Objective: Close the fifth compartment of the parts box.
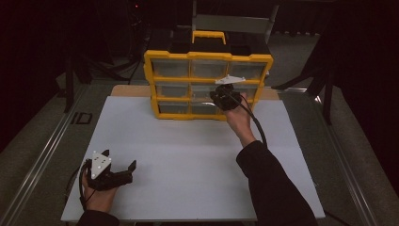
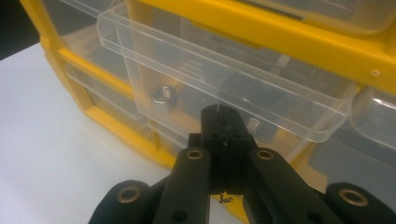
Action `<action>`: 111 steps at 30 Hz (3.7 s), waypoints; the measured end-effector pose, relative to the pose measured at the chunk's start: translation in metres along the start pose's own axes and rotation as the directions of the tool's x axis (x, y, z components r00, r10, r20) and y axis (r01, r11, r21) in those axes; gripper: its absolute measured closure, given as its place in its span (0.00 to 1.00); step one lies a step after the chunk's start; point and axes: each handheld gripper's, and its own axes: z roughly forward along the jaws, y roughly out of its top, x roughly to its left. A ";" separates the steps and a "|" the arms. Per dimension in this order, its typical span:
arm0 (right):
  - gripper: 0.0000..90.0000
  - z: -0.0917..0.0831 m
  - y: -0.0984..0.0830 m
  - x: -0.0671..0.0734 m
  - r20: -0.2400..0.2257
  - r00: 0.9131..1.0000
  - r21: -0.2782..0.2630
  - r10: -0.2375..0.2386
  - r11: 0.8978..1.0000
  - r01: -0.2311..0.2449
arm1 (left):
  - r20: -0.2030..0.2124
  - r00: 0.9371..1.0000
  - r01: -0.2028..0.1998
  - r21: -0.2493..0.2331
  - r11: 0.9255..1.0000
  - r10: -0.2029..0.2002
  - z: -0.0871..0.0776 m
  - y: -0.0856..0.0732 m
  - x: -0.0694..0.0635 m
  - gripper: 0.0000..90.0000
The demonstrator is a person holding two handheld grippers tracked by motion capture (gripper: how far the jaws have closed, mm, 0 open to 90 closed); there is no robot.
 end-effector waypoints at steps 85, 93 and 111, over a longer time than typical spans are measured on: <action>0.40 -0.100 -0.091 -0.016 -0.053 0.999 -0.016 -0.007 1.000 0.006 | -0.010 1.000 0.008 -0.008 1.000 -0.008 -0.002 0.000 0.000 0.00; 0.30 -0.117 -0.108 -0.020 -0.026 0.999 -0.036 -0.020 0.999 0.019 | -0.015 1.000 0.015 -0.006 1.000 -0.015 -0.001 -0.001 0.001 0.00; 0.17 -0.133 -0.172 -0.025 -0.034 0.998 -0.115 0.043 0.992 -0.047 | -0.008 1.000 0.012 -0.025 1.000 -0.013 -0.003 -0.001 0.000 0.00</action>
